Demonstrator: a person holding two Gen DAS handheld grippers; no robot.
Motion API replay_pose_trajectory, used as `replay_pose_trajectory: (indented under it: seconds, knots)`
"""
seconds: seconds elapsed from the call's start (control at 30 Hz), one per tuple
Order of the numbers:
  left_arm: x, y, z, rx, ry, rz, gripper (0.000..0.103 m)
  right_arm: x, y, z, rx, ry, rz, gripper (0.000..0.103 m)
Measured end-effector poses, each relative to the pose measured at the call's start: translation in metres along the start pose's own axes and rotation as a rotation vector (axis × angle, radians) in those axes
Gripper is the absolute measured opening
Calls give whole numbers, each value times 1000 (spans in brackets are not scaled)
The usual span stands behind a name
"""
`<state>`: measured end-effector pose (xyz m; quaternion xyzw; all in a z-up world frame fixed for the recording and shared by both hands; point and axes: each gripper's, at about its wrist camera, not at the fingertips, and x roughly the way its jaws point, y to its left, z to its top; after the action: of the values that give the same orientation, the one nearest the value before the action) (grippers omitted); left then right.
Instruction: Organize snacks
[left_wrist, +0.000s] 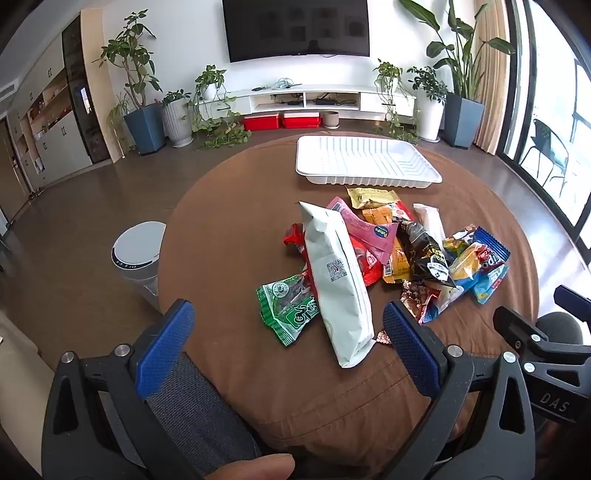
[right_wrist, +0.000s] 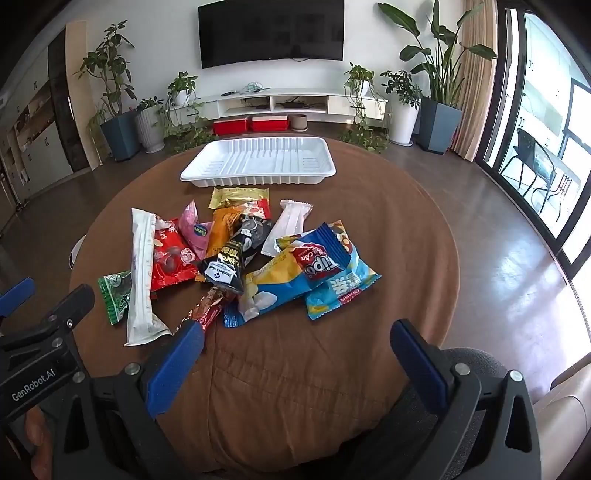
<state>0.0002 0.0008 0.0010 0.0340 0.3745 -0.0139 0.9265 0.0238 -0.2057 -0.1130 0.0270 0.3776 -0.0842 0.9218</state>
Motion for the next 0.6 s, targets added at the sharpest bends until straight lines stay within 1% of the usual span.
replay_pose_trajectory:
  seconds: [0.1, 0.13, 0.23, 0.27, 0.6]
  knots:
    - [-1, 3, 1, -1, -6, -4, 103, -2, 1, 0, -2, -7, 3, 103]
    - [-1, -2, 0, 12, 0, 16, 103, 3, 2, -3, -2, 10, 0, 103]
    - [-1, -2, 0, 12, 1, 15, 103, 3, 1, -5, 6, 14, 6, 103]
    - [1, -2, -3, 12, 4, 16, 103, 7, 0, -2, 5, 28, 7, 103]
    - [5, -5, -11, 12, 4, 20, 103, 9, 6, -6, -4, 28, 3, 103]
